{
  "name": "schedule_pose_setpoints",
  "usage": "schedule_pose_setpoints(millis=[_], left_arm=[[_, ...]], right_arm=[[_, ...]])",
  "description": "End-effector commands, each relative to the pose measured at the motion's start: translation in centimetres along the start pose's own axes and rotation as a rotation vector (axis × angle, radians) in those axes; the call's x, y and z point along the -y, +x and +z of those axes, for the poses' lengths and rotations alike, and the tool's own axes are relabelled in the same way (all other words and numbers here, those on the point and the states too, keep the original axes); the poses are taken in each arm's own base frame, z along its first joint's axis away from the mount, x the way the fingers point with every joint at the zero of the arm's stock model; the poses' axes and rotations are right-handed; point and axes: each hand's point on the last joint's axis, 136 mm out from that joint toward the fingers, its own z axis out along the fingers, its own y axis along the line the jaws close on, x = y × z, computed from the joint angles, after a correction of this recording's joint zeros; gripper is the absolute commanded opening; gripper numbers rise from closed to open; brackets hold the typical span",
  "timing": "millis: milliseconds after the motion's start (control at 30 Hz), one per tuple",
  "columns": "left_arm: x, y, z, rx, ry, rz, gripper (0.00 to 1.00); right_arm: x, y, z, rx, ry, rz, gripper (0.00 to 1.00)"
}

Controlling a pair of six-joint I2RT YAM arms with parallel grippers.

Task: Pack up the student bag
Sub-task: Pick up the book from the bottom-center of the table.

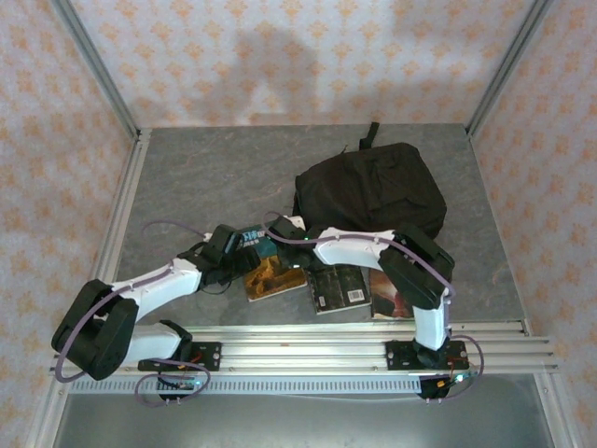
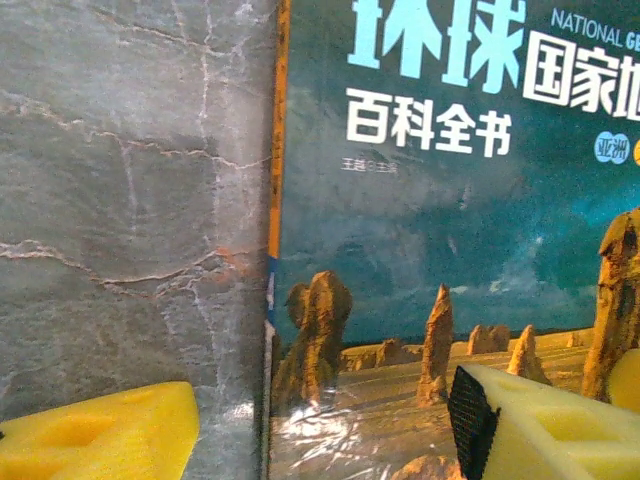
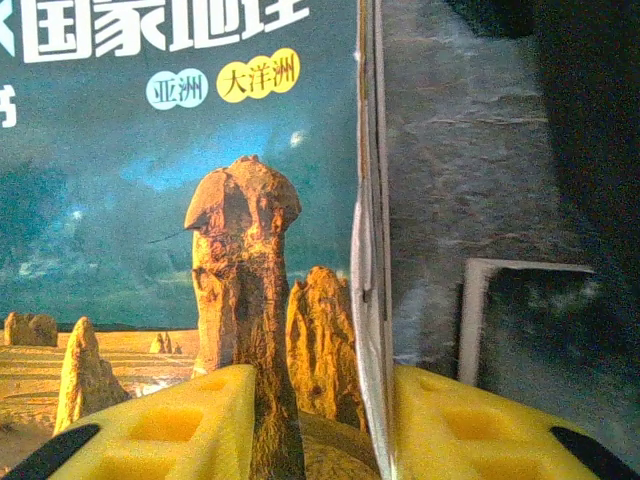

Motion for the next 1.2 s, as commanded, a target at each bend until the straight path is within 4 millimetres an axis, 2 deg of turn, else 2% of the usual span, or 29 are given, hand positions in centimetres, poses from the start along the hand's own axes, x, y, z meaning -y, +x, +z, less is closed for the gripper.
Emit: schedule_pose_setpoints(millis=[0, 167, 333, 533, 800, 933, 1167], left_arm=[[-0.2, 0.5, 1.4, -0.043, 0.003, -0.013, 0.71], [0.4, 1.0, 2.4, -0.102, 0.039, -0.041, 0.7], [3.8, 1.4, 2.5, -0.136, 0.234, -0.057, 0.68], [6.9, 0.1, -0.3, -0.086, 0.397, -0.04, 0.62], [9.7, -1.5, -4.3, 0.008, 0.57, -0.036, 0.55], [10.5, -2.0, -5.7, 0.038, 0.629, -0.04, 0.5], [10.6, -2.0, -6.0, 0.052, 0.664, -0.061, 0.46]], right_arm=[[-1.1, 3.0, 1.7, -0.123, -0.075, -0.007, 0.35], [-1.7, 3.6, 1.8, -0.137, -0.123, 0.002, 0.32], [-2.1, 3.7, 2.2, -0.154, -0.134, 0.014, 0.29], [-1.7, 3.5, 2.0, -0.142, -0.12, 0.006, 0.28], [-1.2, 3.4, 2.1, -0.136, -0.128, 0.043, 0.27], [-1.0, 3.4, 2.0, -0.132, -0.137, 0.057, 0.26], [-0.7, 2.7, 1.0, -0.109, -0.193, 0.118, 0.25]])
